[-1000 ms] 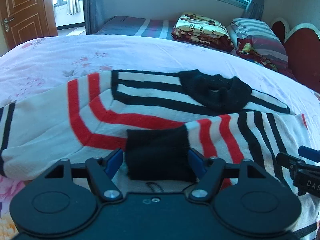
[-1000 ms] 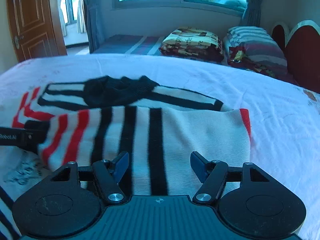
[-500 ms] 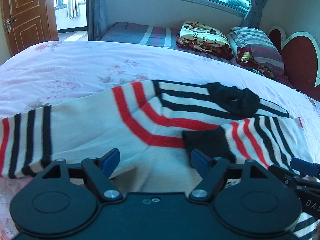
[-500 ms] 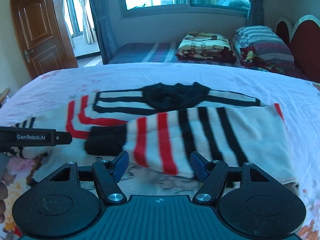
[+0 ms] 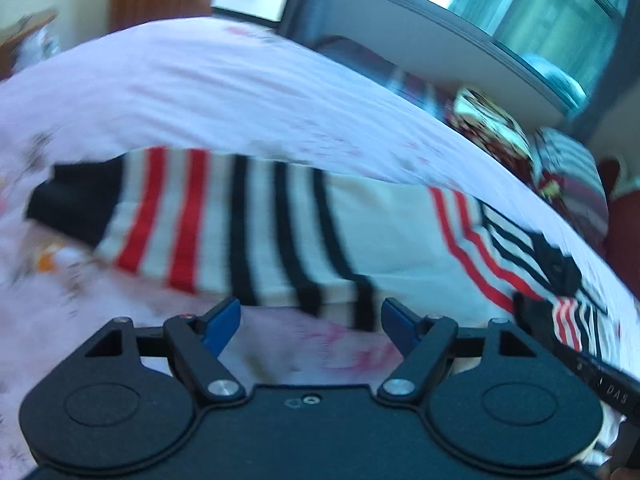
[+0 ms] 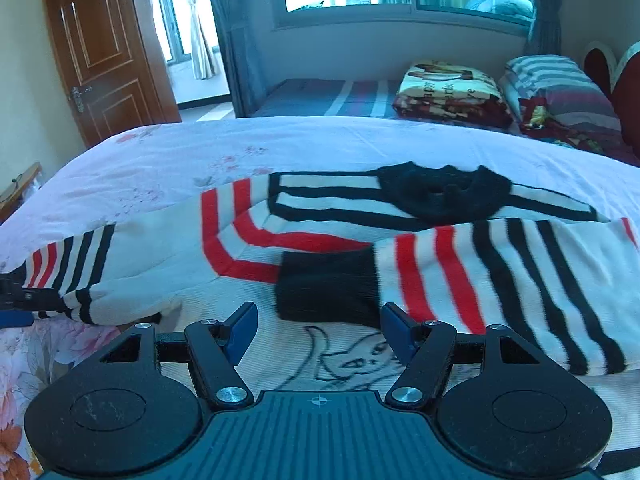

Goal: Fold small clothes
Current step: 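Move the left gripper to the other black sleeve cuff and grasp it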

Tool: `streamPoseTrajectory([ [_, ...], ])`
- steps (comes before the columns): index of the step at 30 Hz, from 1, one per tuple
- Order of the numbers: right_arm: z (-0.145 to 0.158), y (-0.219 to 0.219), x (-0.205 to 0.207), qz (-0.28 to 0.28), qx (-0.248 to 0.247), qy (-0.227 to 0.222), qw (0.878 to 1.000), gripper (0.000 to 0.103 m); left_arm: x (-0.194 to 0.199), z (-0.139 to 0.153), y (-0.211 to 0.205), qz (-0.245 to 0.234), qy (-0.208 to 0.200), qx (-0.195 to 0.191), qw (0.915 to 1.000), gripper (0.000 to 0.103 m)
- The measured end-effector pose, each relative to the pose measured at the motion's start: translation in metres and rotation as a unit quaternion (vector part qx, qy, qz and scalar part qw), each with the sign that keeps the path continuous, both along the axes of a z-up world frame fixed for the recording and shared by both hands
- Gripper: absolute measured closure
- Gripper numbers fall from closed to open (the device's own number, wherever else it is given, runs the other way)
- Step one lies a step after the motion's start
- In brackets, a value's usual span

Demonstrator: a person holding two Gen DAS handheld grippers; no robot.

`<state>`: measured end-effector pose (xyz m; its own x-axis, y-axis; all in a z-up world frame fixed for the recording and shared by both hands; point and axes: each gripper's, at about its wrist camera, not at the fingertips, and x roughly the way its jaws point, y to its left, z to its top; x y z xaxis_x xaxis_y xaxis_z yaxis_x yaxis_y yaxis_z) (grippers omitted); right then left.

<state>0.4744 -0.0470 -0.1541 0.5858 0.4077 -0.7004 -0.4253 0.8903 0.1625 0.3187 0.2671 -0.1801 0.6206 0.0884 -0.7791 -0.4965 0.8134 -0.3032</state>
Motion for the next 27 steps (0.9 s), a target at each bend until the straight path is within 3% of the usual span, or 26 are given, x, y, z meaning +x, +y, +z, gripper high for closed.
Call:
streamPoseTrajectory([
  [4, -0.006, 0.017, 0.000, 0.015, -0.005, 0.000, 1.000, 0.035, -0.027, -0.008, 0.045, 0.068, -0.007, -0.042, 0.9967, 0.029],
  [9, -0.013, 0.030, 0.003, 0.022, -0.007, 0.006, 1.000, 0.035, -0.046, -0.023, 0.082, 0.125, -0.029, -0.103, 0.9863, 0.030],
  [13, -0.016, 0.033, 0.005, 0.020, -0.011, 0.005, 1.000, 0.035, -0.047, -0.033, 0.100, 0.156, -0.082, -0.139, 0.9745, 0.031],
  [16, -0.015, 0.032, 0.007, 0.016, -0.017, -0.003, 1.000, 0.035, -0.043, -0.040, 0.108, 0.170, -0.111, -0.138, 0.9695, 0.045],
  [19, -0.013, 0.031, 0.010, 0.012, -0.024, -0.017, 0.999, 0.035, -0.037, -0.046, 0.116, 0.184, -0.121, -0.141, 0.9652, 0.069],
  [21, -0.014, 0.031, 0.014, 0.008, -0.031, -0.022, 0.999, 0.035, -0.036, -0.053, 0.118, 0.198, -0.117, -0.144, 0.9624, 0.094],
  [23, -0.017, 0.031, 0.017, 0.004, -0.031, -0.017, 0.999, 0.035, -0.038, -0.057, 0.121, 0.208, -0.121, -0.152, 0.9587, 0.094],
  [27, -0.031, 0.038, 0.020, 0.010, -0.048, -0.011, 0.999, 0.035, -0.036, -0.048, 0.115, 0.195, -0.127, -0.130, 0.9637, 0.096],
])
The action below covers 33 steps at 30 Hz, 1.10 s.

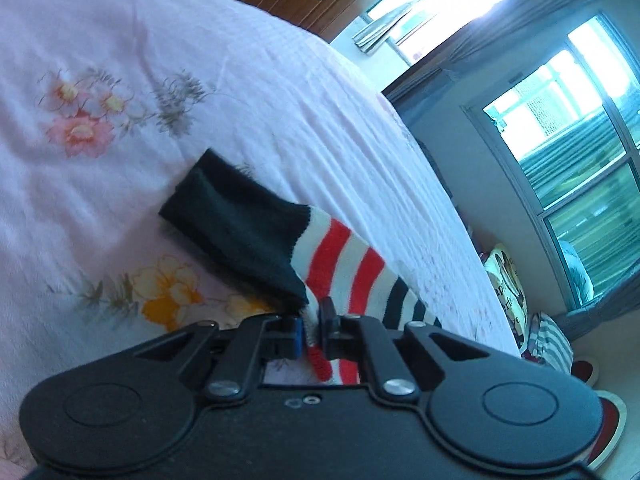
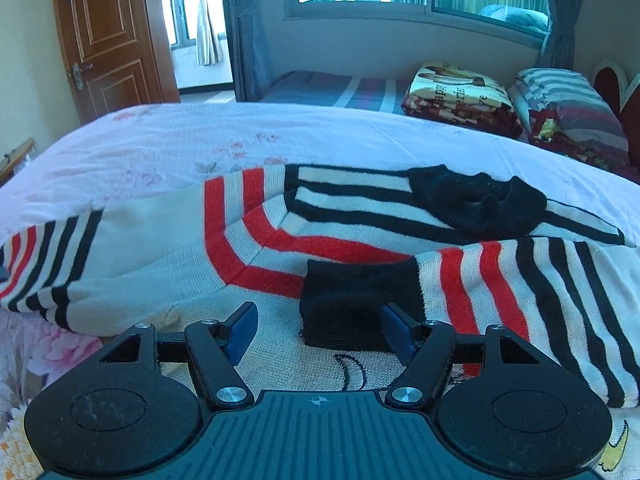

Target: Fold small clothes

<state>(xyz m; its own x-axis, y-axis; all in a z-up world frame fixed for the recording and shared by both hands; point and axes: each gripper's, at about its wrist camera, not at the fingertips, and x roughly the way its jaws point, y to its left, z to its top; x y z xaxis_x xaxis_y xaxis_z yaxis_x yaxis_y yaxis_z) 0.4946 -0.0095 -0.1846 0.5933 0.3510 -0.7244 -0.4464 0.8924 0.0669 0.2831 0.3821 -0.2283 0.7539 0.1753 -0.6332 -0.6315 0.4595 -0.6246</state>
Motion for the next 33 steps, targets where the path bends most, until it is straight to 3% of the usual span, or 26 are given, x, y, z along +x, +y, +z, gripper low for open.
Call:
streamPoseTrajectory([
  [4, -0.014, 0.009, -0.004, 0.021, -0.041, -0.021, 0.999, 0.035, 0.002, 0.023, -0.008, -0.017, -0.018, 0.033, 0.9991, 0.096],
  [8, -0.013, 0.004, 0.001, 0.017, -0.027, -0.010, 0.999, 0.034, 0.017, 0.060, -0.029, -0.060, -0.047, 0.080, 0.9938, 0.096],
  [11, -0.003, -0.009, 0.004, -0.002, 0.020, 0.000, 1.000, 0.035, 0.041, 0.090, -0.062, -0.119, -0.072, 0.122, 0.9827, 0.097],
  [15, 0.016, -0.038, -0.001, -0.033, 0.056, -0.010, 0.998, 0.035, 0.084, 0.112, -0.128, -0.224, -0.094, 0.152, 0.9580, 0.097],
  [18, 0.027, -0.068, -0.005, -0.057, 0.060, -0.018, 0.996, 0.035, 0.114, 0.109, -0.191, -0.306, -0.099, 0.156, 0.9340, 0.096],
  [22, 0.030, -0.112, -0.011, -0.089, 0.054, -0.013, 0.994, 0.034, 0.151, 0.075, -0.271, -0.397, -0.078, 0.140, 0.9038, 0.096],
  [25, 0.027, -0.141, -0.016, -0.112, 0.059, 0.003, 0.992, 0.034, 0.169, 0.043, -0.319, -0.471, -0.034, 0.137, 0.8708, 0.093],
  [26, 0.027, -0.150, -0.018, -0.119, 0.067, 0.010, 0.991, 0.034, 0.172, 0.033, -0.327, -0.487, -0.017, 0.135, 0.8629, 0.081],
  [27, 0.028, -0.157, -0.019, -0.124, 0.076, 0.014, 0.989, 0.034, 0.173, 0.028, -0.331, -0.493, -0.001, 0.129, 0.8602, 0.069],
  [28, 0.029, -0.162, -0.021, -0.127, 0.085, 0.017, 0.988, 0.034, 0.173, 0.026, -0.330, -0.492, 0.007, 0.120, 0.8621, 0.061],
  [30, 0.033, -0.171, -0.023, -0.129, 0.109, 0.025, 0.985, 0.035, 0.165, 0.035, -0.324, -0.476, -0.011, 0.115, 0.8720, 0.023],
  [33, 0.040, -0.172, -0.023, -0.123, 0.139, 0.032, 0.982, 0.035, 0.154, 0.057, -0.308, -0.455, -0.031, 0.136, 0.8794, 0.022],
])
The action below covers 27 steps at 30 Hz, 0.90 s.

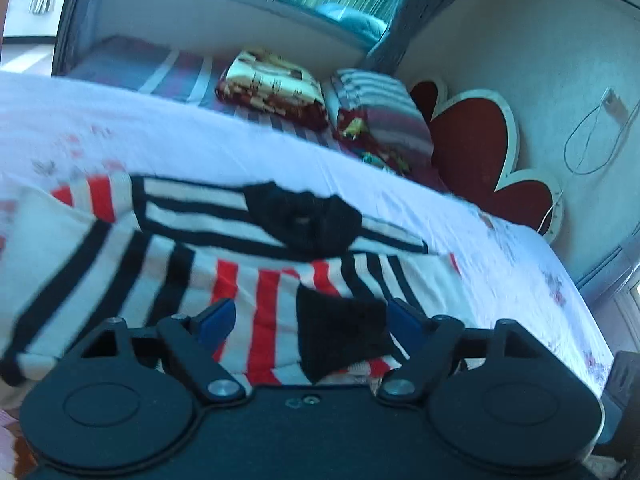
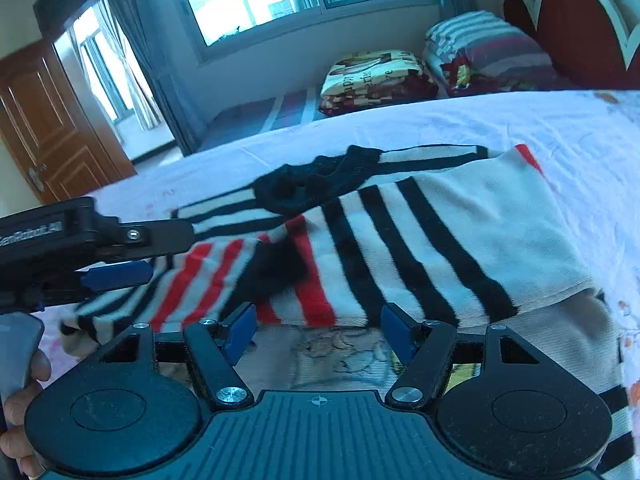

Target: Fold small clothes

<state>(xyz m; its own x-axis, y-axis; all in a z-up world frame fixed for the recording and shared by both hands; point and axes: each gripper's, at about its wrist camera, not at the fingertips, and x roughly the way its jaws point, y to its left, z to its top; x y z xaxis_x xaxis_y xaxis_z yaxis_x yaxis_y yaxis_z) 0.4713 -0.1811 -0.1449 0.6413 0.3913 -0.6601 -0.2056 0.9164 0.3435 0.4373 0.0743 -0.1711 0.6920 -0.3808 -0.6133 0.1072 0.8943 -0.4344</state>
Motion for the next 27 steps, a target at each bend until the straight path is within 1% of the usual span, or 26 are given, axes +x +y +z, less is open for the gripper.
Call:
streamPoseTrajectory([
  [3, 0.002, 0.009, 0.005, 0.014, 0.024, 0.014, 1.000, 0.035, -0.009, 0.014, 0.020, 0.042, -0.015, 0.026, 0.9987, 0.022],
  [5, -0.001, 0.016, 0.010, 0.006, 0.018, 0.020, 1.000, 0.035, -0.010, 0.019, 0.033, 0.072, -0.018, 0.054, 0.9958, 0.022],
  [6, -0.002, 0.017, 0.013, 0.003, 0.015, 0.022, 1.000, 0.035, -0.011, 0.017, 0.042, 0.087, -0.015, 0.070, 0.9936, 0.022],
  [9, -0.009, 0.019, 0.027, -0.003, 0.012, 0.033, 0.999, 0.035, -0.014, 0.005, 0.074, 0.139, 0.006, 0.099, 0.9853, 0.023],
  [10, -0.012, 0.020, 0.031, -0.008, 0.006, 0.035, 0.999, 0.035, -0.015, 0.000, 0.086, 0.159, 0.014, 0.102, 0.9818, 0.023],
  [12, -0.017, 0.023, 0.040, -0.010, -0.001, 0.042, 0.999, 0.035, -0.018, -0.008, 0.107, 0.191, 0.029, 0.094, 0.9765, 0.024],
  [14, -0.021, 0.027, 0.042, -0.005, 0.003, 0.043, 0.999, 0.035, -0.020, -0.015, 0.117, 0.204, 0.035, 0.091, 0.9741, 0.025],
  [15, -0.021, 0.030, 0.042, 0.001, -0.001, 0.041, 0.999, 0.035, -0.021, -0.018, 0.119, 0.203, 0.038, 0.093, 0.9740, 0.025],
  [16, -0.020, 0.034, 0.041, 0.011, -0.007, 0.037, 0.999, 0.060, -0.020, -0.022, 0.118, 0.198, 0.045, 0.094, 0.9747, 0.025],
  [17, -0.020, 0.039, 0.040, 0.022, -0.005, 0.038, 0.999, 0.080, -0.020, -0.026, 0.117, 0.190, 0.051, 0.091, 0.9762, 0.025],
  [19, -0.019, 0.044, 0.038, 0.029, -0.003, 0.033, 0.999, 0.082, -0.019, -0.033, 0.113, 0.179, 0.062, 0.081, 0.9785, 0.026],
  [20, -0.017, 0.046, 0.037, 0.034, -0.005, 0.028, 0.999, 0.085, -0.018, -0.035, 0.110, 0.176, 0.064, 0.079, 0.9791, 0.026],
  [22, -0.011, 0.047, 0.035, 0.038, -0.011, 0.012, 0.999, 0.086, -0.019, -0.036, 0.105, 0.172, 0.064, 0.080, 0.9798, 0.025],
  [25, 0.006, 0.043, 0.029, 0.039, -0.025, -0.032, 0.998, 0.087, -0.019, -0.036, 0.102, 0.167, 0.060, 0.074, 0.9814, 0.024],
  [27, 0.021, 0.038, 0.028, 0.039, -0.045, -0.064, 0.996, 0.087, -0.018, -0.034, 0.099, 0.164, 0.058, 0.067, 0.9826, 0.024],
])
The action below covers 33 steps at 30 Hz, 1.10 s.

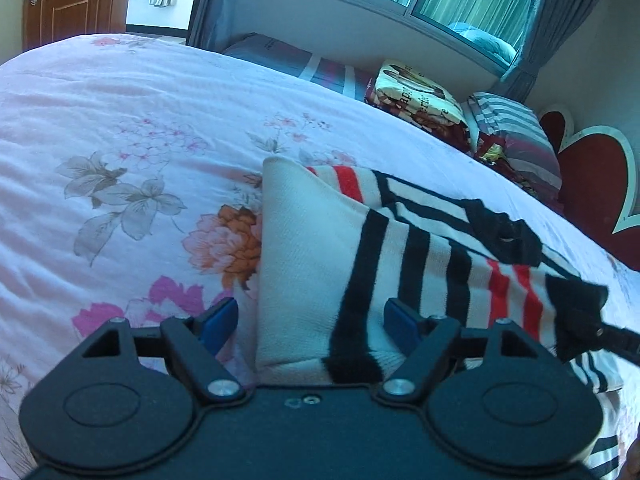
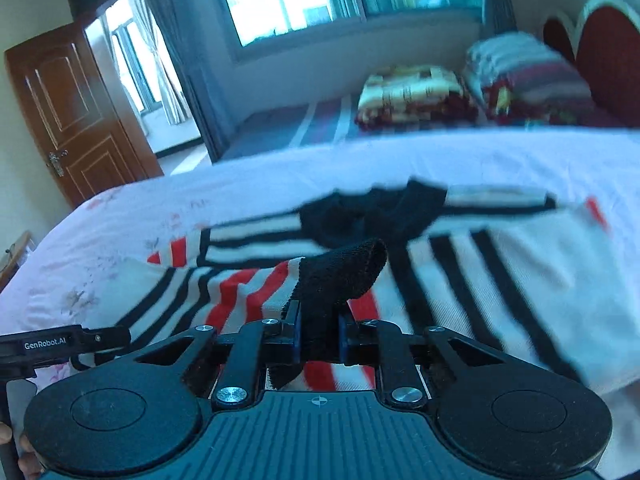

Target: Fold small clothes

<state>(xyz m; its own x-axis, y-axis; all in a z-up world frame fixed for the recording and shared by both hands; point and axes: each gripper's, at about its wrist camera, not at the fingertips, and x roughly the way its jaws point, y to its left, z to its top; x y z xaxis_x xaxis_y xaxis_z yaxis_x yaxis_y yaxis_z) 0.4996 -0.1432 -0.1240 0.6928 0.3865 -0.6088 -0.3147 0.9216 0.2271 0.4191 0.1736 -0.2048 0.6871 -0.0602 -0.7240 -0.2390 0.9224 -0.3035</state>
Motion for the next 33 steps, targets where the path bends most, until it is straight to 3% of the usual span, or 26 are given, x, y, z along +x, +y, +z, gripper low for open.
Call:
streamPoseTrajectory([
  [4, 0.016, -0.024, -0.001, -0.022, -0.033, -0.037, 0.999, 0.087, 0.004, 0.004, -0.014, -0.017, -0.008, -0.005, 0.9998, 0.024],
  [7, 0.010, -0.050, 0.005, -0.050, -0.039, -0.021, 0.998, 0.087, 0.010, -0.001, -0.029, -0.031, 0.001, 0.002, 0.9995, 0.024],
  [10, -0.011, -0.068, 0.008, -0.065, -0.056, 0.009, 0.996, 0.087, 0.013, -0.012, -0.039, -0.035, 0.007, 0.018, 0.9992, 0.043],
  [11, -0.021, -0.073, 0.008, -0.073, -0.058, 0.023, 0.995, 0.087, 0.012, -0.013, -0.040, -0.031, 0.000, 0.025, 0.9992, 0.057],
  [15, -0.050, -0.077, 0.008, -0.084, -0.078, 0.047, 0.992, 0.087, 0.009, -0.014, -0.032, -0.022, -0.007, 0.009, 0.9997, 0.070],
  [19, -0.038, -0.082, 0.007, -0.085, -0.064, 0.032, 0.994, 0.086, 0.009, -0.008, -0.032, -0.027, -0.002, 0.016, 0.9995, 0.070],
  [21, -0.029, -0.089, 0.011, -0.074, -0.041, 0.044, 0.995, 0.086, 0.009, -0.002, -0.030, -0.022, 0.001, 0.014, 0.9996, 0.062],
  [22, -0.029, -0.094, 0.014, -0.071, -0.025, 0.061, 0.995, 0.083, 0.010, 0.000, -0.028, -0.018, 0.003, 0.014, 0.9997, 0.056],
  [23, -0.028, -0.098, 0.016, -0.076, -0.012, 0.070, 0.995, 0.071, 0.012, 0.001, -0.026, -0.010, 0.003, 0.013, 0.9999, 0.033],
  [24, -0.028, -0.102, 0.016, -0.082, -0.008, 0.071, 0.994, 0.065, 0.013, 0.002, -0.023, -0.002, 0.000, 0.014, 0.9999, 0.020],
  [26, -0.028, -0.108, 0.020, -0.088, 0.003, 0.077, 0.993, 0.058, 0.018, 0.006, -0.019, 0.005, -0.011, 0.018, 0.9998, 0.021],
  [33, -0.037, -0.107, 0.034, -0.091, 0.024, 0.092, 0.991, 0.059, 0.051, -0.007, -0.019, -0.007, 0.010, 0.010, 0.9999, 0.032],
])
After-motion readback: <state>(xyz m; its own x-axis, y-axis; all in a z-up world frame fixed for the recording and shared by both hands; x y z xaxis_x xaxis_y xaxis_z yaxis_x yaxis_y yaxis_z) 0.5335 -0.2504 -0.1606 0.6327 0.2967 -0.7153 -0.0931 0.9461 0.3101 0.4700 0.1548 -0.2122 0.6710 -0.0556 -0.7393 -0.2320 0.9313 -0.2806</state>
